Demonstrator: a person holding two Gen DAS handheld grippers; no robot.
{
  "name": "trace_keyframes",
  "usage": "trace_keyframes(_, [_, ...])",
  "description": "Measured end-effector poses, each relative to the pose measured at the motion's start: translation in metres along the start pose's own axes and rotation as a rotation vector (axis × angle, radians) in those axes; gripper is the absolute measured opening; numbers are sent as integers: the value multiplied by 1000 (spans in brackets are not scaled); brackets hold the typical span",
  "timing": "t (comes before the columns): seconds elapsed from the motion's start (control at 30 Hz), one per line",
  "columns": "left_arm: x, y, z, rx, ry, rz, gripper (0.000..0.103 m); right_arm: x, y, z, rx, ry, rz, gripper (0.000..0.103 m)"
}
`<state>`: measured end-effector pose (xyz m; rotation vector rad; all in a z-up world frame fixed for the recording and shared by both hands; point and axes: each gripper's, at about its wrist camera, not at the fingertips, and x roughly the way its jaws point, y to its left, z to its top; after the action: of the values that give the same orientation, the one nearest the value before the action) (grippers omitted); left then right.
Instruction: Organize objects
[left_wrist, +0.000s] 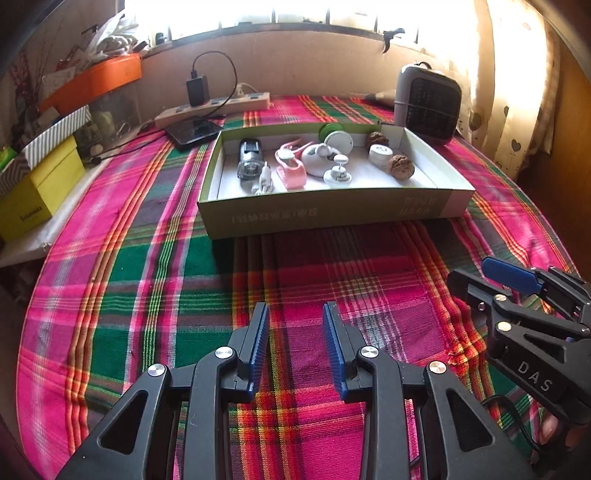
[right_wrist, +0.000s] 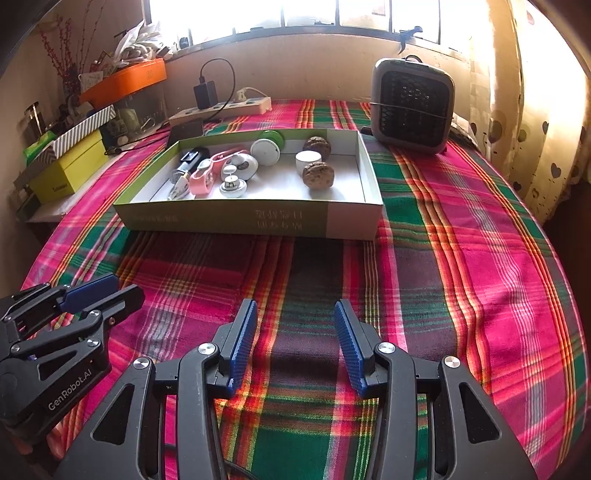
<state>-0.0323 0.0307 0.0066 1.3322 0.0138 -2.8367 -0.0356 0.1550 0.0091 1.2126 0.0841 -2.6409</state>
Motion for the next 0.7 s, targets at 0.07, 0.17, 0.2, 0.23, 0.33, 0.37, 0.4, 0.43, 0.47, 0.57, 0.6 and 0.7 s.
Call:
trace_keyframes(0.07, [0,-1,-1,-1,-8,9,28,1,-1,0,5,4,-6,45])
trace_keyframes(0.17, [0,-1,-2,-1,-10,14,28,4,-5,0,21,25,-24,52])
trace_keyframes(0.2, [1,-1,-2,-7,-12,13,28,4,-5,0,25,24,-22,53])
trace_keyframes(0.23, [1,0,-2,-11,-12,13,28,4,-5,0,26,25,-23,54])
trace_keyframes(0.33, [0,-3,-2,-9,-14,31,29,4,-4,0,21,27,-32,54])
trace_keyframes(0.37, [0,-3,-2,-9,-14,35,29,4,-3,0,16,29,-39,54])
trace_keyframes(0.4, [0,-3,-3,-14,-15,36,29,4,-2,0,7,32,-46,55])
trace_keyframes(0.43, [0,-2,-3,-21,-16,34,29,5,-1,0,2,33,-48,56])
trace_keyframes(0.47, [-1,-2,-3,-23,-16,33,29,5,0,0,-1,34,-48,57])
trace_keyframes(0.57, [-1,-2,-2,-20,-16,34,29,5,-1,0,1,34,-46,57])
trace_keyframes(0.6, [-1,-2,-3,-19,-16,36,29,5,-1,0,2,34,-45,57])
trace_keyframes(0.7, [-1,-2,-2,-21,-16,34,29,5,-2,0,1,34,-46,57])
